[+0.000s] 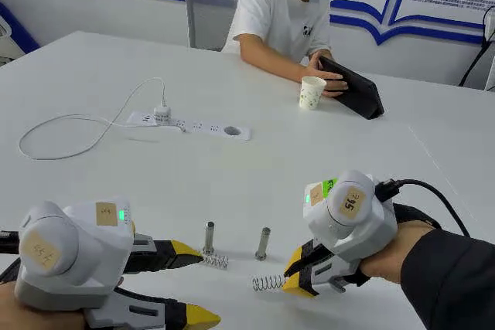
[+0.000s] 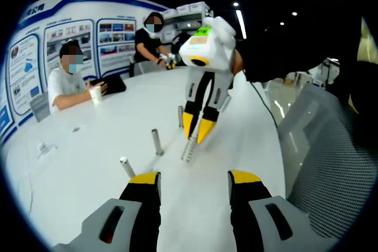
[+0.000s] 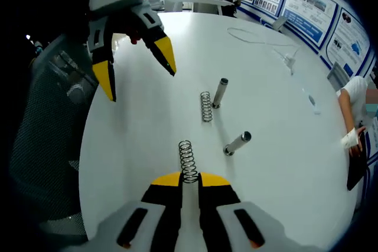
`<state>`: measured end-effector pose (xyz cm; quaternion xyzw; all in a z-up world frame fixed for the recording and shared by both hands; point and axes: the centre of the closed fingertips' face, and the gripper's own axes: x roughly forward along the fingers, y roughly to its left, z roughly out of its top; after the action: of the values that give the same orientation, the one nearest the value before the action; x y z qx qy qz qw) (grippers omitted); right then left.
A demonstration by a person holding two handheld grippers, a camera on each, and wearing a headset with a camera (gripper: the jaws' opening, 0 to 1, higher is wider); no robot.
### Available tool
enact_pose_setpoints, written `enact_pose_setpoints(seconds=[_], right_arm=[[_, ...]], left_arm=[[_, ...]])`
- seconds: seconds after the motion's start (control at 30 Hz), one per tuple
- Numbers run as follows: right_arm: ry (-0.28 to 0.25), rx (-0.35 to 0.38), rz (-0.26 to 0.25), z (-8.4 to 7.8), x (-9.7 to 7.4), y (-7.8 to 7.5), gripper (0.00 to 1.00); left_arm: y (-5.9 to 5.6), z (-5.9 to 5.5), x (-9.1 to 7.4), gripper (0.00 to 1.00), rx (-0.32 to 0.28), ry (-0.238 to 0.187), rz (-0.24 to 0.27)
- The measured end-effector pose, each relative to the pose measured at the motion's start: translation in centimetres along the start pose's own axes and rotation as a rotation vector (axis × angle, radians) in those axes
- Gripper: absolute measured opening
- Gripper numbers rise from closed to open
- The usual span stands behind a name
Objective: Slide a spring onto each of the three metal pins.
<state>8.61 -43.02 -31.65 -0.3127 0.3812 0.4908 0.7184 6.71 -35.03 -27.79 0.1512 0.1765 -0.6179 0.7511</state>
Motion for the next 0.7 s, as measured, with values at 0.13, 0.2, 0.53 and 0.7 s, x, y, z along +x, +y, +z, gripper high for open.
enact_pose_setpoints(seconds=[0.13, 0.2, 0.53, 0.7], right_arm=[[-0.013, -0.027, 0.015, 1.2, -0.7, 0.9, 0.11], [-0.021, -0.040, 0.024, 1.8, -1.1, 1.5, 0.11], [-0.042, -0.103, 0.042, 4.4, -2.1, 3.2, 0.11], [-0.040, -0.122, 0.046, 5.2, -2.3, 3.6, 0.11]], left_arm=[[-0.2, 0.1, 0.2, 0.45, 0.009, 0.000, -0.007], [-0.2, 0.1, 0.2, 0.45, 0.014, -0.002, -0.009], [-0.6, 0.4, 0.5, 0.38, 0.044, -0.006, -0.015], [-0.8, 0.7, 0.6, 0.35, 0.059, -0.010, -0.022]])
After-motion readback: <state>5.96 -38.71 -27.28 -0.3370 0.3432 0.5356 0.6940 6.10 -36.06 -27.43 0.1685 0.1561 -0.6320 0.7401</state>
